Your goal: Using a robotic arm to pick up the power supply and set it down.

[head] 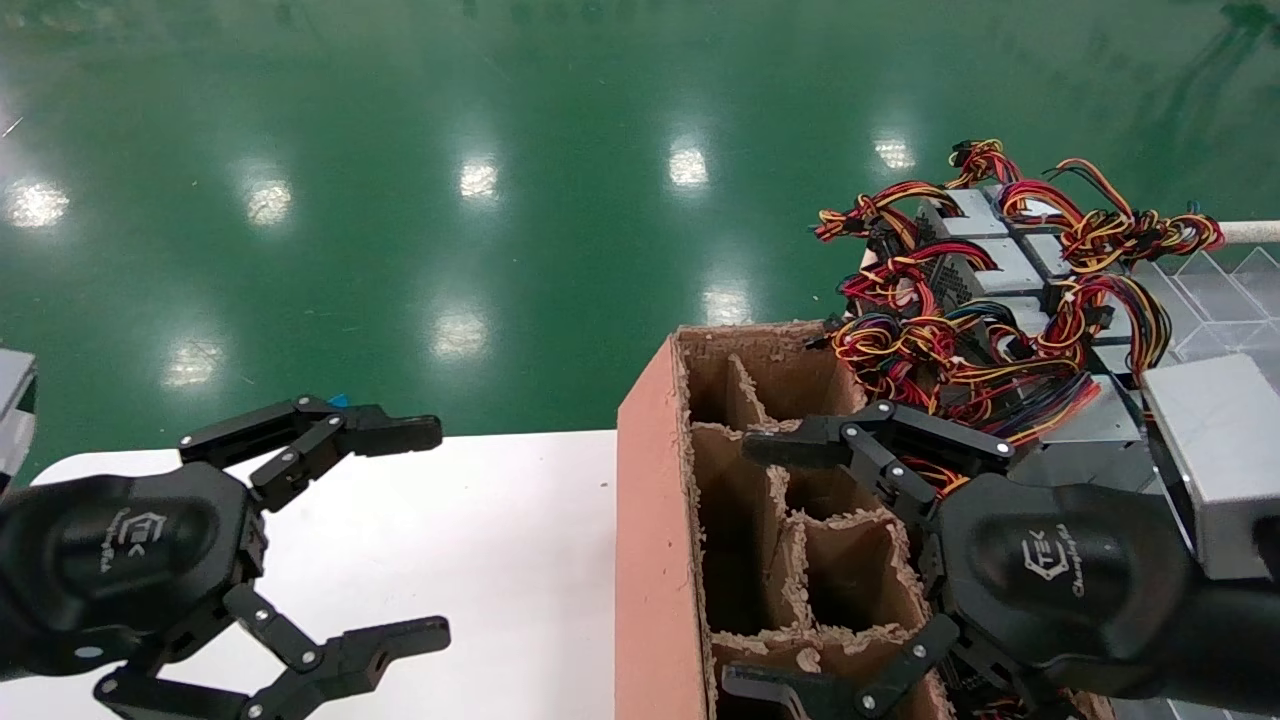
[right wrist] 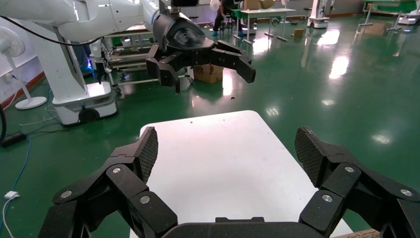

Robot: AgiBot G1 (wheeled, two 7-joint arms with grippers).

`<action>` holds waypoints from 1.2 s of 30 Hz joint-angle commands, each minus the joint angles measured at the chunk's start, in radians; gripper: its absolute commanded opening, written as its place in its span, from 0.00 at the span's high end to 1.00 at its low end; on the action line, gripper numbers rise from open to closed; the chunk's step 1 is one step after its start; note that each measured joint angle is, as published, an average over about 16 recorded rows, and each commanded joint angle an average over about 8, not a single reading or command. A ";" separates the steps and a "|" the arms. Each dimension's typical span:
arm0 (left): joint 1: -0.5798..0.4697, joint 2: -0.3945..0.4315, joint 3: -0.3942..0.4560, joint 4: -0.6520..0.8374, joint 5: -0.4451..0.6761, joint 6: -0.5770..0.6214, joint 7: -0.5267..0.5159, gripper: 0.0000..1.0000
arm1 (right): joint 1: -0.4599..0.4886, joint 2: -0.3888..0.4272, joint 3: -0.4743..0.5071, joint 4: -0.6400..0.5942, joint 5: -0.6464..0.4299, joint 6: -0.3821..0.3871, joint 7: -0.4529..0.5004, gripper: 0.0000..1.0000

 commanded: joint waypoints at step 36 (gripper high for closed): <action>0.000 0.000 0.000 0.000 0.000 0.000 0.000 1.00 | 0.065 0.053 -0.017 0.011 -0.143 -0.022 -0.069 0.00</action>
